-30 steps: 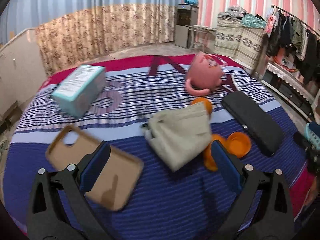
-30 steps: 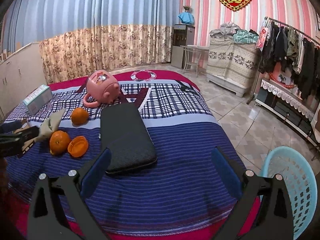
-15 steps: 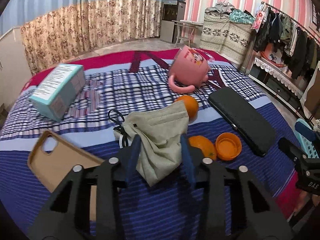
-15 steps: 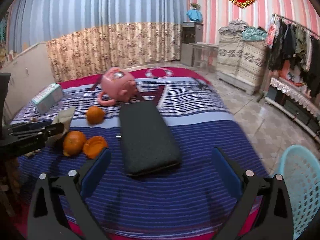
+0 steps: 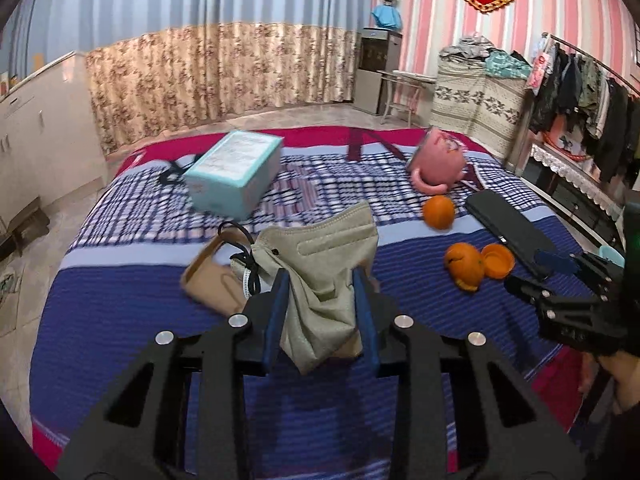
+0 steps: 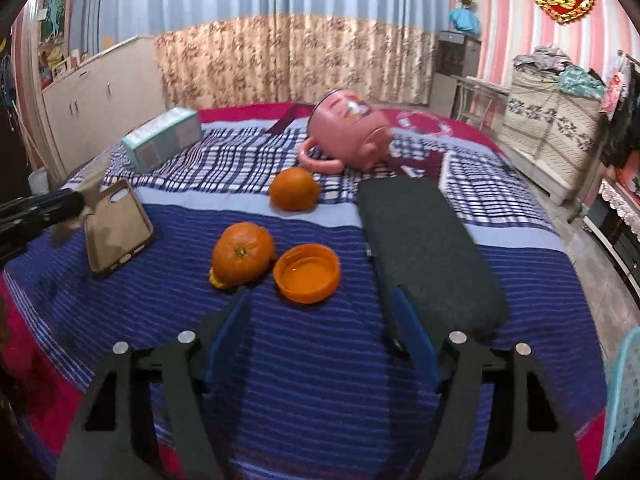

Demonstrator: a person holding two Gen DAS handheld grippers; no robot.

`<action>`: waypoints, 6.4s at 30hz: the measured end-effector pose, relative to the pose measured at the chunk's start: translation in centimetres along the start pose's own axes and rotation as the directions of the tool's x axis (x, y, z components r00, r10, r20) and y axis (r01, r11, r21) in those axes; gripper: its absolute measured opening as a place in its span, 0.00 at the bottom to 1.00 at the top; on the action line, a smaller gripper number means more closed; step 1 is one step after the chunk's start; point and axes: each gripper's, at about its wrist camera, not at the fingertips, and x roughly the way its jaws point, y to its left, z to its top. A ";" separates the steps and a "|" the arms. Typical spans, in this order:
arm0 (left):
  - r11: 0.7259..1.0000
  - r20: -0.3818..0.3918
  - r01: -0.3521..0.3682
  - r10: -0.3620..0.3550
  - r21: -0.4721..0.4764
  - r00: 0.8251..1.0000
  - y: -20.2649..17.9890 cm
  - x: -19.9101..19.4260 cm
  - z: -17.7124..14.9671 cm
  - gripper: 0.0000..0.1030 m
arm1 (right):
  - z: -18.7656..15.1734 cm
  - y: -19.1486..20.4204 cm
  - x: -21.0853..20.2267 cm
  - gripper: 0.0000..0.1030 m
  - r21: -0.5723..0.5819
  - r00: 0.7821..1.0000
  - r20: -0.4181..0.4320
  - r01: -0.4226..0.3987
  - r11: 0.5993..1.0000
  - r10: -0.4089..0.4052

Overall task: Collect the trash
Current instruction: 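Grasp the grey-green cloth bag with the left gripper while the right grasps the orange cup, then carry the cloth bag and orange cup with both grippers over the basket, then open both grippers to drop the cloth bag and orange cup into the basket, then move both open grippers back over the bed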

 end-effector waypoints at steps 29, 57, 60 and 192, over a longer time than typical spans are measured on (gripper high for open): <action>0.986 0.079 0.147 -0.152 0.075 0.985 -11.6 -1.8 3.2 0.30 | -2.7 -10.0 -14.4 0.40 0.192 0.961 0.177 0.179 0.965 -0.213; 0.888 0.006 0.369 -0.385 0.276 0.923 -33.9 -0.8 1.5 0.30 | -10.9 -27.6 -22.7 0.40 0.481 0.822 0.106 0.450 0.753 -0.559; 0.879 0.000 0.379 -0.396 0.288 0.918 -35.2 -0.7 1.2 0.30 | -11.4 -28.5 -23.3 0.40 0.512 0.816 0.101 0.449 0.733 -0.570; 1.000 -0.002 -0.014 0.014 -0.025 1.000 -4.3 1.3 2.2 0.94 | -4.7 -10.7 -10.5 0.95 0.252 0.912 0.061 0.379 0.890 -0.406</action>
